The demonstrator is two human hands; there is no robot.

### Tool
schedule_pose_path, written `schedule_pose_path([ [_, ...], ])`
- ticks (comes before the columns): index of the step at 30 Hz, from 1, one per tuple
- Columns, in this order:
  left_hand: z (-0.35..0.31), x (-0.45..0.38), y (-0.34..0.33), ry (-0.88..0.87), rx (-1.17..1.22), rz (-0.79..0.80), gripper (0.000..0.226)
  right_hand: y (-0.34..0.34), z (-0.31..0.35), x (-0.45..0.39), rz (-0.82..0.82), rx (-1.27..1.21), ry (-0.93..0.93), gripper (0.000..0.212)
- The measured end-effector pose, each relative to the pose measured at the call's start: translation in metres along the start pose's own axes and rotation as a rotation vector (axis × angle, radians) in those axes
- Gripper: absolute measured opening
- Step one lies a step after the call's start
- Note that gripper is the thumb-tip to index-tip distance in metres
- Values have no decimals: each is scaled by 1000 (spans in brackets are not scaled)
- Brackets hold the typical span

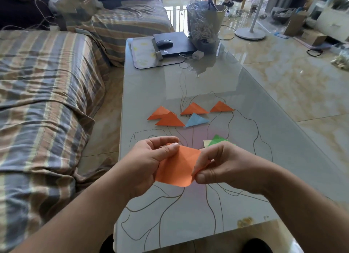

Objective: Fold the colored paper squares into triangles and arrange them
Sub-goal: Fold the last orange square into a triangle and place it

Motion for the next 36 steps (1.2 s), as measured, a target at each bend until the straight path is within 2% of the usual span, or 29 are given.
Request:
schedule_pose_path([
  [3,0,0,0,-5,-60,9,43,4,-1,-1,-75,-17,10,6],
  [6,3,0,-1,-3,-103,11,44,15,-5,-1,-177,39,-28,24],
  [8,5,0,-1,2,-116,11,39,14,-8,-2,-168,23,-35,33],
  [11,5,-2,1,19,-120,-9,39,12,-10,-4,-135,-17,-22,32],
  [13,4,-2,3,21,-133,-23,39,13,-9,-4,-138,0,-19,24],
  [15,3,-2,2,18,-152,-17,38,11,-9,-2,-115,129,-39,20],
  [18,3,-2,1,8,-207,2,34,3,-16,4,47,590,-148,44],
  [20,3,-1,1,1,-249,5,32,-2,-19,7,98,657,-192,54],
  [24,2,-2,1,-2,-260,14,29,1,-9,7,81,400,-102,56],
  [27,3,-3,1,21,-232,27,29,3,-6,8,69,358,-67,54],
  [31,8,-2,-7,83,-122,96,30,8,-2,0,-65,417,9,32],
  [33,7,0,-8,86,-67,102,36,10,2,-2,-96,306,52,20],
  [36,5,0,-8,86,45,86,47,20,2,-1,-158,142,66,14],
])
Point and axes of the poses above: each hand's wrist, its own x-axis away from the middle knuckle, its own y-axis out of the back of the hand, z = x × y, the point moved 9 cm from there along -x, towards the middle knuckle, and after that the axes turned 7 degrees about y, right-handed, at the moved point
